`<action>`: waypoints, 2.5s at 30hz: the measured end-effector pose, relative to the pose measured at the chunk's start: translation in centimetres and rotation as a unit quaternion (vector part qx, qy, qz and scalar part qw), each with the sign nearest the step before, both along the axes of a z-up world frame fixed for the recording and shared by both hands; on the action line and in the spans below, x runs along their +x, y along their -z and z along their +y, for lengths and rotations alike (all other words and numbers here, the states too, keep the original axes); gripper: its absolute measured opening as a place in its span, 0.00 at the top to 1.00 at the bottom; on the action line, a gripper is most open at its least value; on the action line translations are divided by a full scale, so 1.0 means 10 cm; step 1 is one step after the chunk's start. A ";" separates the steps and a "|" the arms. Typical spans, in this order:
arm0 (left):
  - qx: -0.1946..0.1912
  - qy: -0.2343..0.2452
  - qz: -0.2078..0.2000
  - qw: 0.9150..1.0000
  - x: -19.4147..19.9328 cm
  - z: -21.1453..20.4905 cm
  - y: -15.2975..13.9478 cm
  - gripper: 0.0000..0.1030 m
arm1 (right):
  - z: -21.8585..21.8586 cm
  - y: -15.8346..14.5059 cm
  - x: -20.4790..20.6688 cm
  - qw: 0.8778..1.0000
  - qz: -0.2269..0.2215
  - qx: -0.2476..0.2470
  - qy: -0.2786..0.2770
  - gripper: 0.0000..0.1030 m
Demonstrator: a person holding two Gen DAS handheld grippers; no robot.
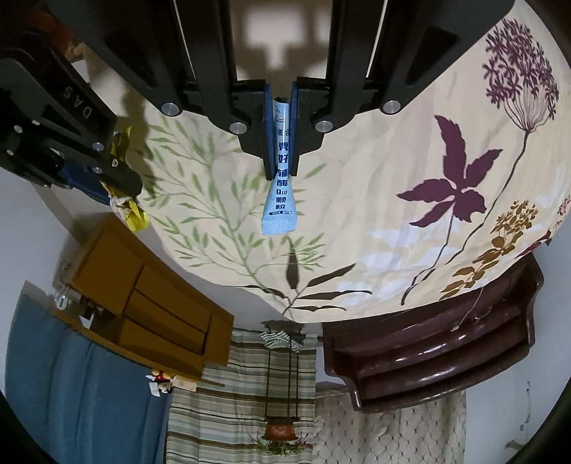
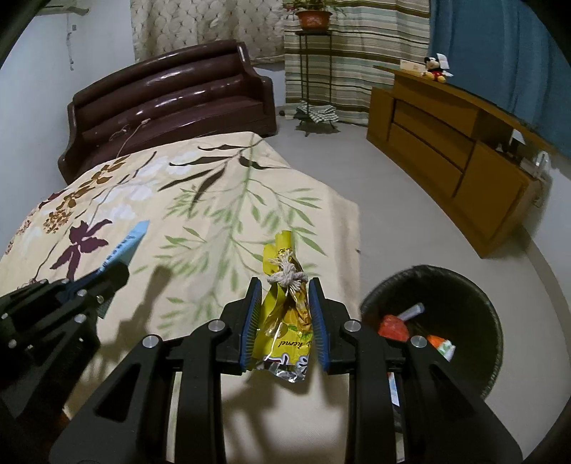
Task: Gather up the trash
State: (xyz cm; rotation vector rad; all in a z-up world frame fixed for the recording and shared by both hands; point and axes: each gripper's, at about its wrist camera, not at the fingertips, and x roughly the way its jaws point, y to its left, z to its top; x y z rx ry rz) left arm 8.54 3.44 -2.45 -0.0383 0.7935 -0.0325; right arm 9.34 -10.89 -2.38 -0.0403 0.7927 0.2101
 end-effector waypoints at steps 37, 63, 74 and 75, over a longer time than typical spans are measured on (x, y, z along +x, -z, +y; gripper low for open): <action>0.022 0.121 0.005 0.992 0.05 -1.68 0.20 0.92 | -1.66 0.23 -0.17 0.989 0.004 0.004 0.149 0.74; 0.033 0.131 0.008 0.991 0.34 -1.97 0.27 0.82 | -1.89 0.30 -0.05 0.985 0.004 0.013 0.175 0.74; 0.030 0.127 0.005 0.991 0.34 -1.99 0.24 0.44 | -1.95 0.33 0.03 0.983 0.007 0.014 0.183 0.58; 0.030 0.126 0.004 0.992 0.34 -1.99 0.24 0.44 | -1.94 0.33 0.03 0.983 0.007 0.014 0.184 0.58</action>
